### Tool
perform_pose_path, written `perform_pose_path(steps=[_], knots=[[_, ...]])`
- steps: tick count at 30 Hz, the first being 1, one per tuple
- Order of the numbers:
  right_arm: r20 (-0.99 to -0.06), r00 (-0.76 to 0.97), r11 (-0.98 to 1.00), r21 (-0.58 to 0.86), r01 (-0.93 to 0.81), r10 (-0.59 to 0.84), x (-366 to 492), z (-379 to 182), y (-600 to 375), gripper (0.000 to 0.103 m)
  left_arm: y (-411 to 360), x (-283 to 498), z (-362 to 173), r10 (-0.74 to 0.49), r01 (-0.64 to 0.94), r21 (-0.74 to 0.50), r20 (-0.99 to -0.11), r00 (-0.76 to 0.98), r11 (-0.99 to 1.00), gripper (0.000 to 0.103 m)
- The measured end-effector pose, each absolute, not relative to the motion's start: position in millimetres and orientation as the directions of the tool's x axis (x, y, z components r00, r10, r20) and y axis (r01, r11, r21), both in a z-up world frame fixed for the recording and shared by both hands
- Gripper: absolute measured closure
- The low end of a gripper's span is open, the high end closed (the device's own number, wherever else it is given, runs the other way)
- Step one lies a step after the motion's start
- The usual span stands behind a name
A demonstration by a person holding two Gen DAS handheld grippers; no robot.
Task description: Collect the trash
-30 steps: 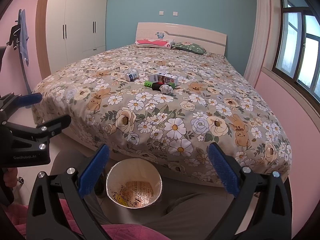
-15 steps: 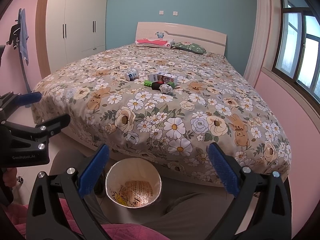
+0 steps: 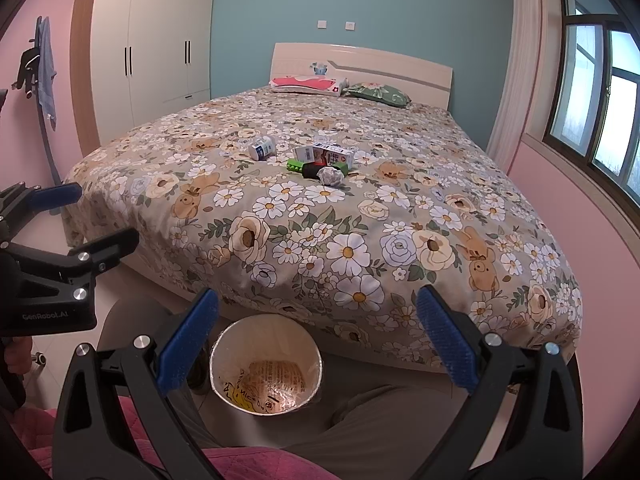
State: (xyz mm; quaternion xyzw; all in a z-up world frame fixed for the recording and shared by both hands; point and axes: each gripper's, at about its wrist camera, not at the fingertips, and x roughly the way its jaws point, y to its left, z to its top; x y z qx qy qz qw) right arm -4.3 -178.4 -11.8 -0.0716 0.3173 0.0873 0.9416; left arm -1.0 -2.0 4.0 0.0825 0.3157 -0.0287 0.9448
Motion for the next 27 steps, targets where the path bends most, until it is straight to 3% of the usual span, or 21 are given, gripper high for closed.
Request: perform_pose_path(steps=[27], knots=[[-0.603,0.789,0.973,-0.088,-0.213,0.119,-4.7,-8.8,-175.9,0.007,-6.3,0.5,7.8,-0.004,0.108,0.140,-0.595,0.804,0.984,0.002]])
